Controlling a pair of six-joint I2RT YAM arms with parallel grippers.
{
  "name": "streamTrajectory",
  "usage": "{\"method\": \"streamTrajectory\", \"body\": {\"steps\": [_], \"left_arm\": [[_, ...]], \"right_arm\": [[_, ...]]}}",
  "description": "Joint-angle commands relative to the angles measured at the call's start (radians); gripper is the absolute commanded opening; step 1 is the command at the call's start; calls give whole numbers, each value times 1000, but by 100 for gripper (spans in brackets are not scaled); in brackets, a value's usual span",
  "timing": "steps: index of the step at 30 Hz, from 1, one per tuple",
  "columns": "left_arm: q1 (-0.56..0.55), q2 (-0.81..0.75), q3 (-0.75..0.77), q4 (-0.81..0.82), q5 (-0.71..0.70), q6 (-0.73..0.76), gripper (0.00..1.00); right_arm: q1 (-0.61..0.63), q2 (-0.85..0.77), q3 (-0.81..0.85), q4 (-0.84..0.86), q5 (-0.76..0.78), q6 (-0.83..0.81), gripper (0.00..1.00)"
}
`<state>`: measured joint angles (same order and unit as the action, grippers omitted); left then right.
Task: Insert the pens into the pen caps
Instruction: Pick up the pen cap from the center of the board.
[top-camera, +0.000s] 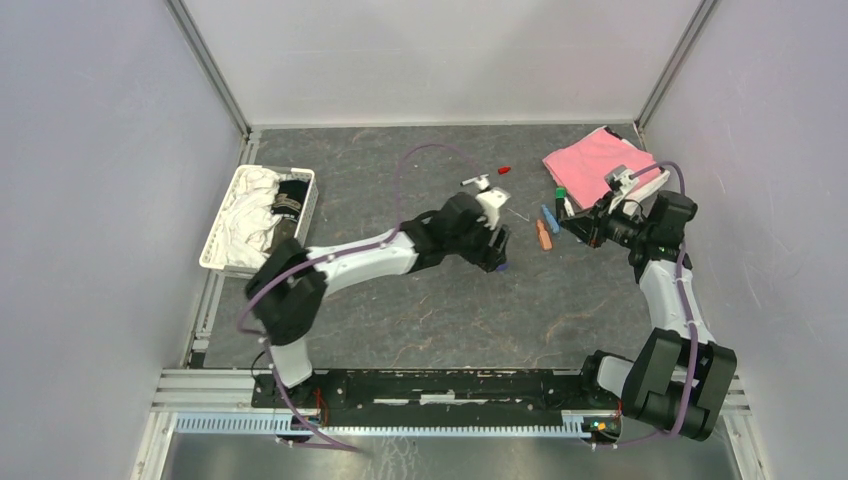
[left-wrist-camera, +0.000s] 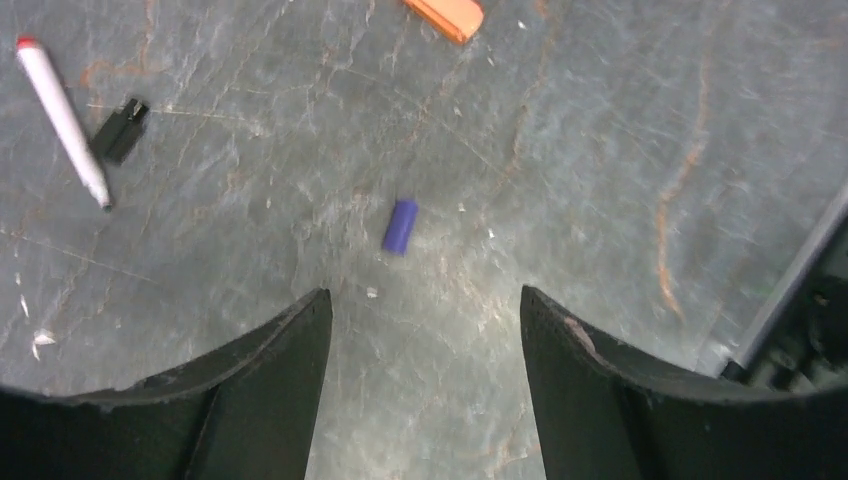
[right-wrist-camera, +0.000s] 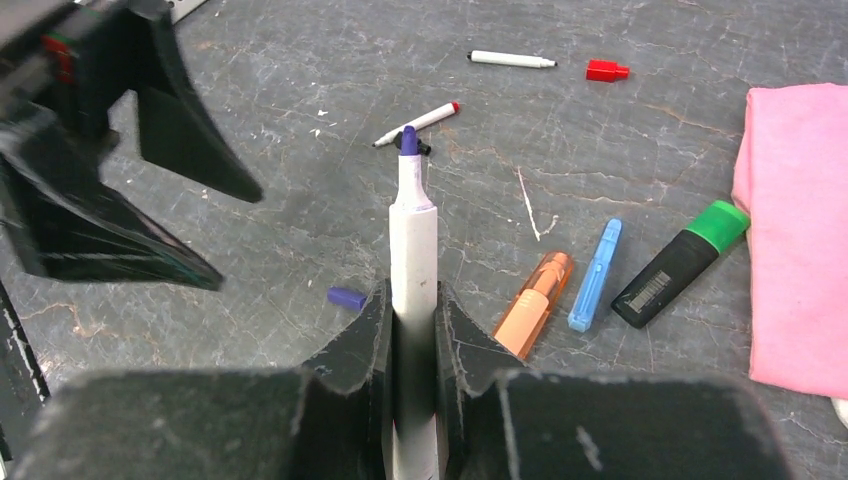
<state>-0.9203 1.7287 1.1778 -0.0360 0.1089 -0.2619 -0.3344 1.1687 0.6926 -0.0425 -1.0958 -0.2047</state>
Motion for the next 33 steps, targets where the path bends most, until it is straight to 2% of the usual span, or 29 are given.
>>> {"method": "streamTrajectory", "body": {"steps": [1,3,7,10,14,33], "left_arm": [[-67,194,273,-299,-159,126,74],[-81,292,358,-357,-178,151,72],[-86,395,475,-418,-167,194,62],[-85,445,554,-449,-147,219,56],[-85,501,623,-479,-136,236,53],[-86,604,725,-589,-163,256,31]], "right_arm": [[-4,-2,37,-13,-6,-27,0],[-5,3,38,-19,-6,-30,0],[-5,2,38,-21,-6,-32,0],[-5,5,38,-21,-8,-32,0],[-5,7,38,-21,-10,-32,0],[-5,9,38,-22,-24,-30,0]]}}
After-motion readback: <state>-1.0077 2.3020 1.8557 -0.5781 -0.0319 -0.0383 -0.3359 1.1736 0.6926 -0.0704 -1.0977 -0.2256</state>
